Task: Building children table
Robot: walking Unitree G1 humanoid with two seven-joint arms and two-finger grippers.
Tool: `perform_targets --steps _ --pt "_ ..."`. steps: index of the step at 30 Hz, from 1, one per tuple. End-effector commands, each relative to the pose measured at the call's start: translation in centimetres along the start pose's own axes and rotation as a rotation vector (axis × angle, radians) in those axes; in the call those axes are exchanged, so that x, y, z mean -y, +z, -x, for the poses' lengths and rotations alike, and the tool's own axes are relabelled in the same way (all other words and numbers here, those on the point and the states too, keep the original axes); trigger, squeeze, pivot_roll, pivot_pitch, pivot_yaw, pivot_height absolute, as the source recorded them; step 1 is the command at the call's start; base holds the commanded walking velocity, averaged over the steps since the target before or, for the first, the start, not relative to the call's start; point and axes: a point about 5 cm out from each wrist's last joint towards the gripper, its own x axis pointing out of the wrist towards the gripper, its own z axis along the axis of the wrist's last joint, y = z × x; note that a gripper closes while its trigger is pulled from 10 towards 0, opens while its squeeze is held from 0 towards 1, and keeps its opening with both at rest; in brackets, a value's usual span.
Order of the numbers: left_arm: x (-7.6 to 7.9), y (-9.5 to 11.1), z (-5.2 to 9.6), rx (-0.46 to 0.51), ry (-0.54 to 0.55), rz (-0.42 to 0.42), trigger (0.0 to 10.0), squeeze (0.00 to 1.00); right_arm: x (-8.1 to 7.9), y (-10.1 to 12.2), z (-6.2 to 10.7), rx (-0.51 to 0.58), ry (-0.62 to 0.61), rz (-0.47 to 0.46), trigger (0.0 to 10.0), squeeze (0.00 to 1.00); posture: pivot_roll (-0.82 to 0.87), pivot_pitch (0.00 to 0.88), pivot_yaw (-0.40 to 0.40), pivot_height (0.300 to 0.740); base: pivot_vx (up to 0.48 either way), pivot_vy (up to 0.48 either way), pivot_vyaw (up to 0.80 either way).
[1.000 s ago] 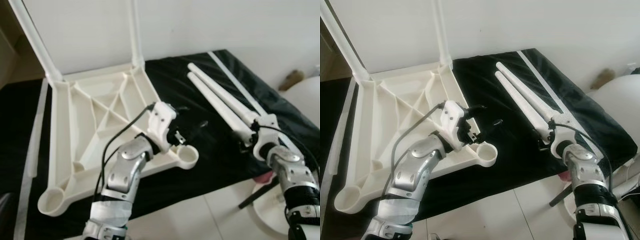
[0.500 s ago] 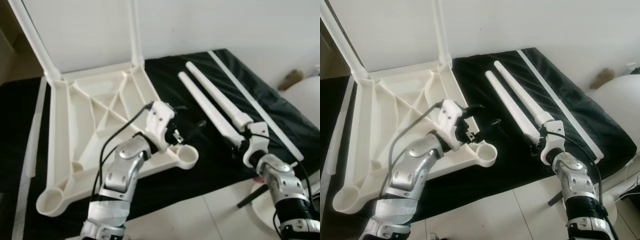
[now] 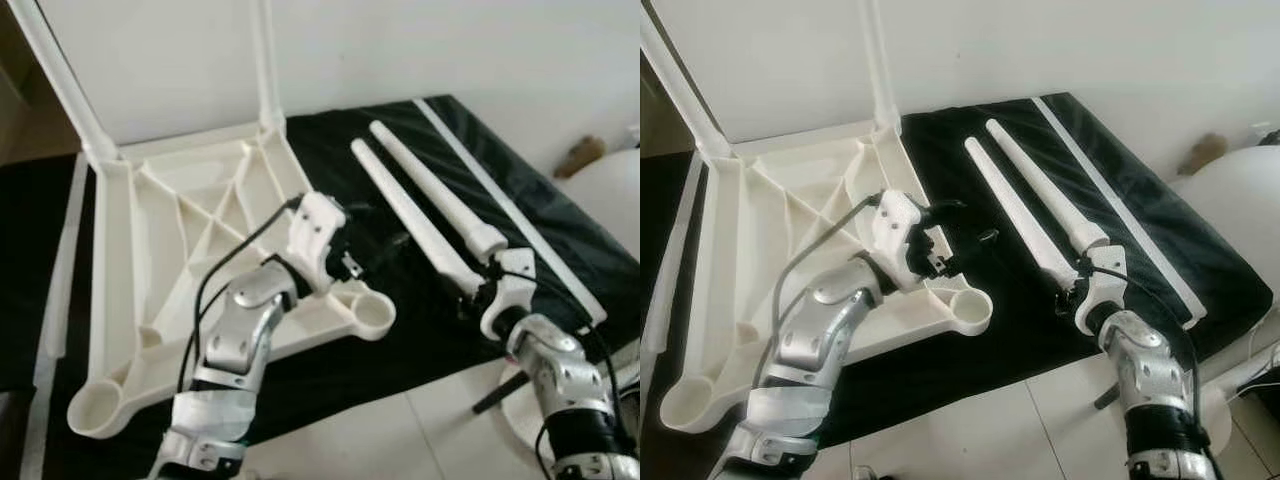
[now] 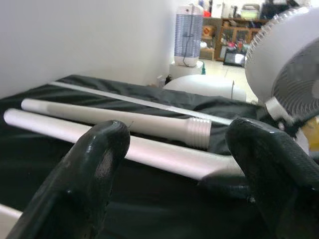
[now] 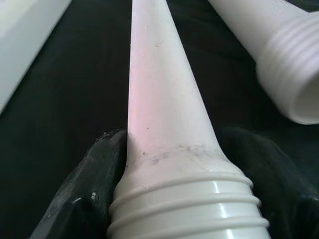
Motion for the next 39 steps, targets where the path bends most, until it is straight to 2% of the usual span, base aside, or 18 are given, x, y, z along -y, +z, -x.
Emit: perform_targets --steps 1,2,3,8,12,18,23,24,28,29,30,31,32,35,36,37,38,39 --pt "-0.4 -0.3 -0.2 -0.042 0.069 0.031 10.0 0.00 -0.5 0.5 0.0 0.074 -0.033 0.001 10.0 0.00 -0.05 0.086 0.028 0.740 0.000 0.000 0.00" --pt "-0.4 -0.3 -0.2 -0.042 0.069 0.031 10.0 0.00 -0.5 0.5 0.0 0.074 -0.033 0.001 10.0 0.00 -0.05 0.086 0.028 0.740 0.000 0.000 0.00" --pt "-0.7 -1.0 -0.5 -0.106 0.086 0.030 10.0 0.00 -0.8 1.1 -0.2 0.121 -0.069 0.017 10.0 0.00 -0.05 0.081 0.025 0.740 0.000 0.000 0.00" --pt "-1.1 -1.1 -1.1 -0.130 0.097 0.066 10.0 0.00 -1.4 1.8 -0.3 0.166 -0.088 0.041 10.0 0.00 -0.05 0.071 0.029 0.740 0.000 0.000 0.00" --pt "-2.6 -0.6 -2.4 -0.182 0.118 0.222 10.0 0.00 -3.3 2.9 -0.4 0.265 -0.088 0.066 10.0 0.00 -0.07 0.056 0.037 0.740 0.000 0.000 0.00" --pt "-3.5 0.1 -3.4 -0.183 0.118 0.328 10.0 0.00 -6.9 3.5 -0.5 0.351 0.008 0.051 10.0 0.00 -0.08 0.046 0.045 0.740 0.000 0.000 0.00" --pt "-3.7 0.1 -3.8 -0.196 0.097 0.446 10.0 0.00 -8.1 3.2 -0.4 0.355 0.051 0.045 10.0 0.00 -0.08 0.045 0.047 0.740 0.000 0.000 0.00" --pt "-3.8 0.1 -4.1 -0.196 0.088 0.511 10.0 0.00 -8.7 3.2 -0.3 0.362 0.075 0.062 10.0 0.00 -0.08 0.047 0.049 0.740 0.000 0.000 0.00" --pt "-3.9 0.3 -4.2 -0.188 0.083 0.532 10.0 0.00 -9.2 3.2 -0.3 0.364 0.106 0.072 10.0 0.00 -0.08 0.049 0.050 0.740 0.000 0.000 0.00" --pt "-3.7 0.3 -4.4 -0.197 0.068 0.540 4.8 0.00 -9.3 3.2 -0.3 0.362 0.111 0.073 10.0 0.00 -0.08 0.049 0.052 0.740 0.000 0.000 0.00" --pt "-3.8 0.4 -4.6 -0.193 0.073 0.547 2.6 0.00 -9.5 3.3 -0.3 0.364 0.116 0.076 10.0 0.00 -0.08 0.049 0.052 0.740 0.000 0.000 0.00" --pt "-3.8 0.4 -4.6 -0.193 0.073 0.547 2.6 0.00 -9.5 3.3 -0.3 0.364 0.116 0.076 10.0 0.00 -0.08 0.049 0.052 0.740 0.000 0.000 0.00" --pt "-3.9 0.5 -4.7 -0.190 0.077 0.553 0.0 0.00 -9.6 3.3 -0.3 0.367 0.117 0.078 10.0 0.00 -0.08 0.049 0.052 0.740 0.000 0.000 0.00" --pt "-3.8 0.4 -5.0 -0.210 0.070 0.540 0.0 0.00 -9.3 3.4 -0.2 0.372 0.095 0.075 10.0 0.00 -0.09 0.051 0.056 0.740 0.000 0.000 0.00" --pt "-3.7 0.2 -5.0 -0.233 0.069 0.512 3.8 0.00 -9.1 3.3 -0.1 0.370 0.075 0.066 10.0 0.00 -0.09 0.046 0.060 0.740 0.000 0.000 0.00" --pt "-3.7 0.1 -5.0 -0.252 0.069 0.459 10.0 0.00 -8.7 3.2 0.0 0.367 0.049 0.058 10.0 0.00 -0.09 0.046 0.060 0.740 0.000 0.000 0.00" --pt "-3.6 0.1 -4.7 -0.263 0.051 0.407 10.0 0.00 -8.1 3.0 0.0 0.359 -0.003 0.043 10.0 0.00 -0.10 0.044 0.062 0.740 0.000 0.000 0.00" --pt "-3.6 0.1 -4.7 -0.263 0.051 0.407 10.0 0.00 -8.1 3.0 0.0 0.359 -0.003 0.043 10.0 0.00 -0.10 0.044 0.062 0.740 0.000 0.000 0.00"
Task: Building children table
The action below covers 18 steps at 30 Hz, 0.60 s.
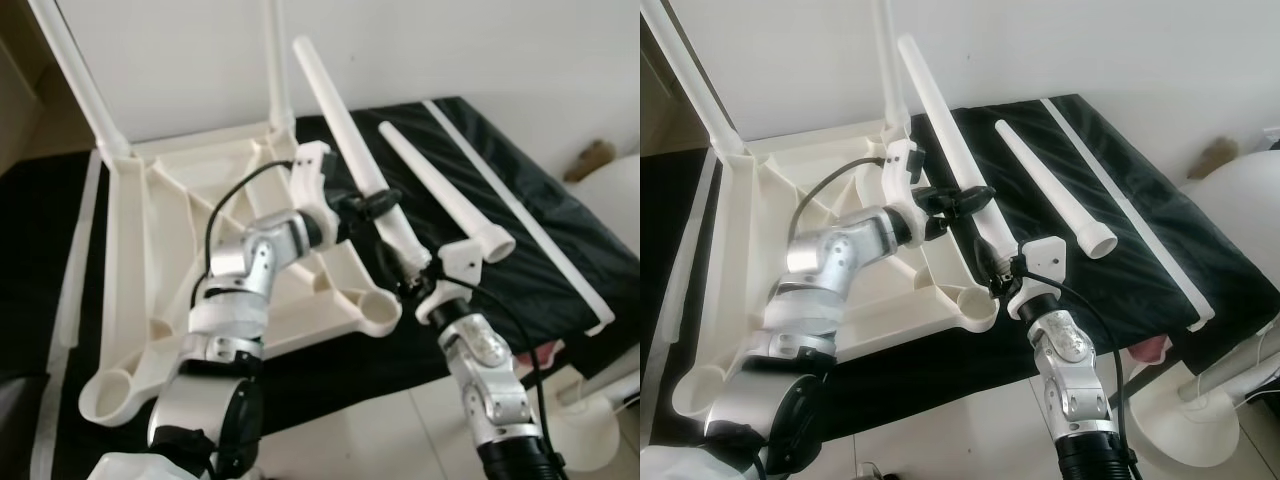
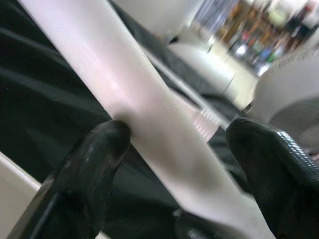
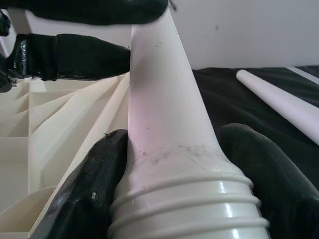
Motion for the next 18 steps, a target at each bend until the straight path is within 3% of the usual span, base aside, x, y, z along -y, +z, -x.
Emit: perform_targets --steps 1,2,4,6,9,15,16,18 --pt "0.2 -0.2 0.0 -0.014 -0.023 -0.033 10.0 0.00 0.3 0.2 0.2 0.014 -0.028 -0.003 10.0 0.00 -0.10 0.044 0.062 0.740 0.000 0.000 0.00" --pt "0.8 -0.1 0.8 0.015 -0.073 -0.141 10.0 0.00 1.3 0.0 0.3 0.002 -0.114 -0.026 10.0 0.00 -0.09 0.042 0.062 0.740 0.000 0.000 0.00" --pt "0.8 -0.1 0.8 0.015 -0.073 -0.141 10.0 0.00 1.3 0.0 0.3 0.002 -0.114 -0.026 10.0 0.00 -0.09 0.042 0.062 0.740 0.000 0.000 0.00" --pt "2.0 0.1 1.9 0.084 -0.147 -0.244 10.0 0.00 1.8 -0.1 0.4 -0.024 -0.167 -0.057 10.0 0.00 -0.09 0.041 0.060 0.740 0.000 0.000 0.00" --pt "2.9 -0.4 2.7 0.110 -0.161 -0.317 10.0 0.00 2.1 -0.3 0.4 -0.062 -0.185 -0.053 10.0 0.00 -0.07 0.047 0.052 0.740 0.000 0.000 0.00" --pt "3.8 -0.5 3.8 0.183 -0.138 -0.338 10.0 0.00 2.7 -0.9 0.8 -0.159 -0.227 -0.066 10.0 0.00 -0.06 0.062 0.044 0.740 0.000 0.000 0.00" --pt "3.8 -0.7 4.3 0.208 -0.098 -0.406 10.0 0.00 2.8 -1.1 1.1 -0.213 -0.231 -0.063 10.0 0.00 -0.05 0.067 0.039 0.740 0.000 0.000 0.00" --pt "3.8 -0.9 4.4 0.214 -0.084 -0.430 10.0 0.00 2.9 -1.2 1.2 -0.231 -0.235 -0.056 10.0 0.00 -0.05 0.067 0.039 0.740 0.000 0.000 0.00"
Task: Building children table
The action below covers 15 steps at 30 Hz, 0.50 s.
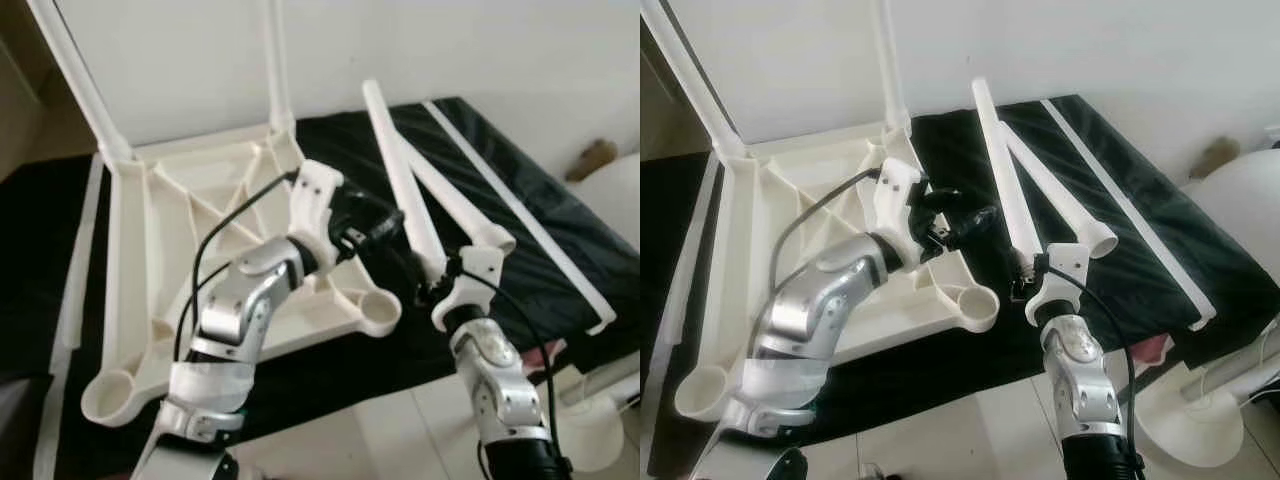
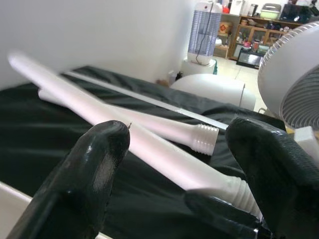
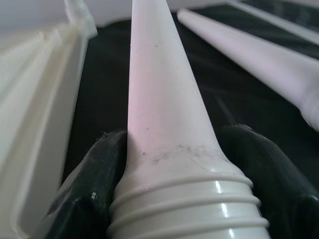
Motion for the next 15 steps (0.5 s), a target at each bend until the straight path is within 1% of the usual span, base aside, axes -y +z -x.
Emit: perform_targets --steps 1,3,5,6,9,10,11,15 --pt "0.5 0.0 0.3 0.007 -0.050 -0.051 10.0 0.00 0.2 0.1 0.2 -0.013 -0.016 0.003 10.0 0.00 -0.05 0.067 0.039 0.740 0.000 0.000 0.00" --pt "0.8 0.1 1.1 0.057 -0.042 -0.124 10.0 0.00 0.3 -0.2 0.8 -0.107 0.046 0.005 10.0 0.00 -0.05 0.088 0.020 0.740 0.000 0.000 0.00" --pt "0.9 0.1 1.3 0.059 -0.044 -0.124 10.0 0.00 0.3 -0.2 0.9 -0.116 0.056 0.007 10.0 0.00 -0.05 0.088 0.020 0.740 0.000 0.000 0.00" --pt "1.2 -0.1 1.6 0.044 -0.050 -0.114 10.0 0.00 0.4 0.0 1.1 -0.119 0.058 0.001 10.0 0.00 -0.05 0.096 0.020 0.740 0.000 0.000 0.00" --pt "1.3 -0.2 1.7 0.041 -0.051 -0.115 10.0 0.00 0.4 0.0 1.1 -0.121 0.056 0.000 10.0 0.00 -0.05 0.096 0.020 0.740 0.000 0.000 0.00" --pt "1.4 -0.4 1.9 0.030 -0.046 -0.116 10.0 0.00 0.7 0.1 1.3 -0.130 0.035 -0.004 10.0 0.16 -0.05 0.103 0.020 0.740 0.000 0.000 0.00" --pt "1.4 -0.5 2.2 0.022 -0.044 -0.113 10.0 0.00 1.0 0.0 1.6 -0.140 0.007 -0.014 10.0 1.00 -0.05 0.108 0.019 0.740 0.000 0.000 0.00" --pt "1.6 -0.8 2.6 0.022 -0.042 -0.116 10.0 0.00 1.6 0.1 2.2 -0.165 -0.032 -0.028 10.0 1.00 -0.05 0.110 0.021 0.740 0.000 0.000 0.00"
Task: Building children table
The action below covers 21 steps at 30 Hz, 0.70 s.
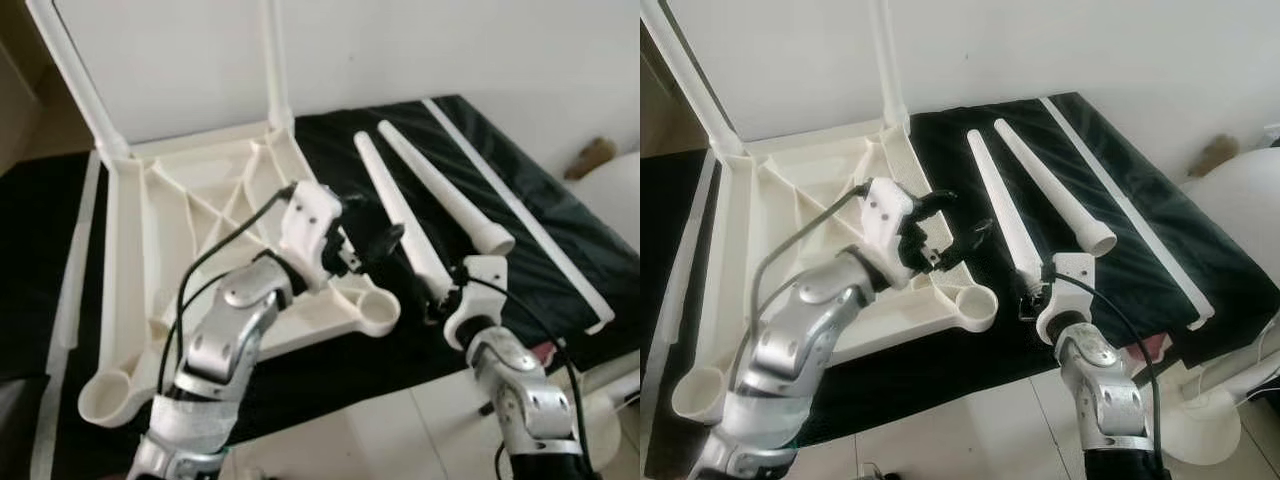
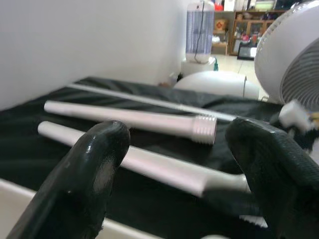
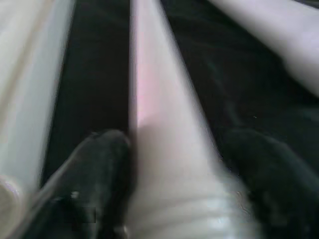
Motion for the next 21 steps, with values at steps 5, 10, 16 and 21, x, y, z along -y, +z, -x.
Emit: perform_targets --steps 5,10,16,21 --pt "0.6 -0.4 0.1 -0.008 -0.042 -0.001 10.0 0.00 0.6 0.4 0.6 -0.025 -0.028 -0.024 10.0 1.00 -0.05 0.111 0.025 0.740 0.000 0.000 0.00" --pt "0.6 -0.3 0.0 -0.009 -0.047 0.005 10.0 0.00 0.3 1.4 0.1 0.000 -0.011 -0.018 10.0 1.00 -0.06 0.111 0.028 0.740 0.000 0.000 0.00" --pt "0.9 -0.2 -0.2 -0.008 -0.046 0.022 10.0 0.00 0.0 2.8 -1.4 0.008 0.017 -0.006 10.0 0.00 -0.06 0.116 0.031 0.740 0.000 0.000 0.00" --pt "1.1 0.0 -0.5 0.002 -0.045 0.031 10.0 0.00 0.0 3.5 -2.8 0.002 0.044 -0.014 10.0 0.00 -0.05 0.121 0.026 0.740 0.000 0.000 0.00"
